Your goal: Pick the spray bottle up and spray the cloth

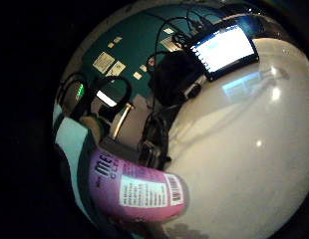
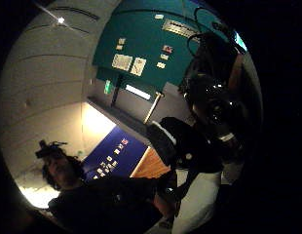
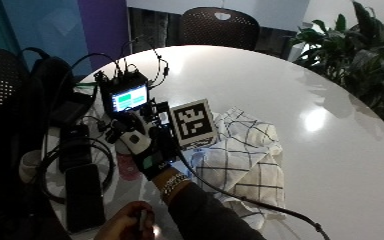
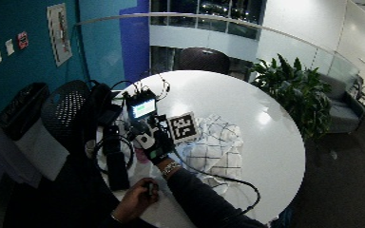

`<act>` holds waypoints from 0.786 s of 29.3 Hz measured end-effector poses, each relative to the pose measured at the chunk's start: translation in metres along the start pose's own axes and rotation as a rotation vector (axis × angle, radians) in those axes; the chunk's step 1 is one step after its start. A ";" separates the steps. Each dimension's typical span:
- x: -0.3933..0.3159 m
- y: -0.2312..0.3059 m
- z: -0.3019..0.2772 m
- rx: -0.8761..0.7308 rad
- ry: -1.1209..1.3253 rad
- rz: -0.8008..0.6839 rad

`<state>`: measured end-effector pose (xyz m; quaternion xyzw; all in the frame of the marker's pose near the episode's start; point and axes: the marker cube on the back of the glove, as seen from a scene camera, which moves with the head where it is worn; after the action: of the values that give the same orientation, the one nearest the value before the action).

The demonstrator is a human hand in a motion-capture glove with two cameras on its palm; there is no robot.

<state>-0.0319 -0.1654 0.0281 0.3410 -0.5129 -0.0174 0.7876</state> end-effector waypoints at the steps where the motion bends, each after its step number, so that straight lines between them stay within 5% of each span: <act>1: 0.000 0.000 0.000 0.001 0.015 -0.004; 15: 0.002 -0.003 -0.006 0.020 0.165 -0.077; 23: 0.010 0.002 -0.006 -0.003 0.252 0.002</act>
<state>-0.0232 -0.1648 0.0355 0.3390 -0.4102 0.0255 0.8463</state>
